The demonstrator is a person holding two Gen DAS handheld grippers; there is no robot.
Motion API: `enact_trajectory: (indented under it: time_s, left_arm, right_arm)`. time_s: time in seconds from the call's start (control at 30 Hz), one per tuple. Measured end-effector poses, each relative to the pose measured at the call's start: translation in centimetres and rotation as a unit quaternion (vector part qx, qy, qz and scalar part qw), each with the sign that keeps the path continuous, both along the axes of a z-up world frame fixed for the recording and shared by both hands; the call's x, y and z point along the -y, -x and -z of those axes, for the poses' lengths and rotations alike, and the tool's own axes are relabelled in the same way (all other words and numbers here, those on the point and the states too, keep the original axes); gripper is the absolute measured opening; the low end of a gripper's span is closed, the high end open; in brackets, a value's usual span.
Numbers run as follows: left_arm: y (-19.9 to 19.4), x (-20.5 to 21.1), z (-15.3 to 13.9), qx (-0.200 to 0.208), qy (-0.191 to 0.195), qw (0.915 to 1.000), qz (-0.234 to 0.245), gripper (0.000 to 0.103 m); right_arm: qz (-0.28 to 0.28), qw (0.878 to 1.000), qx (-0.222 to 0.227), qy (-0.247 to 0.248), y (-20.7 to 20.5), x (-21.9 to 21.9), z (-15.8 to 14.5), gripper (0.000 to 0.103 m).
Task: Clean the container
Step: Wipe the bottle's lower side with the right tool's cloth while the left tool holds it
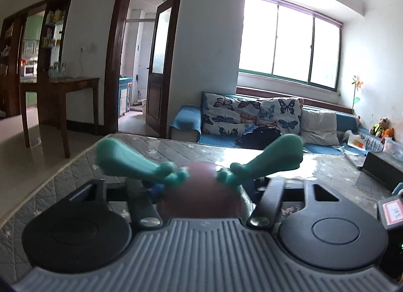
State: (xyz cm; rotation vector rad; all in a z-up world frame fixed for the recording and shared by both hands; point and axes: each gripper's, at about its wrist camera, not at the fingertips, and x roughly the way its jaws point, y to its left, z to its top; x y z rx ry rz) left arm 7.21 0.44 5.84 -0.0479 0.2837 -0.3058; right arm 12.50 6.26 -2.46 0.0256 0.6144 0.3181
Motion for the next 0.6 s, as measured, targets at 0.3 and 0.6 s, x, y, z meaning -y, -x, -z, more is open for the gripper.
enact_trajectory:
  time_s: [0.3,0.6]
  left_arm:
    - [-1.0,-1.0,-0.1,-0.002,0.013,0.9999,-0.005,0.056]
    - [-3.8,-2.0,-1.1,0.006,0.021,0.9993,-0.03,0.056]
  right_arm:
    - [0.01,1.0,0.008,-0.007,-0.9,0.4,-0.6,0.037]
    - [0.043,0.998,0.014,-0.031,-4.3,0.9,-1.9,0.037]
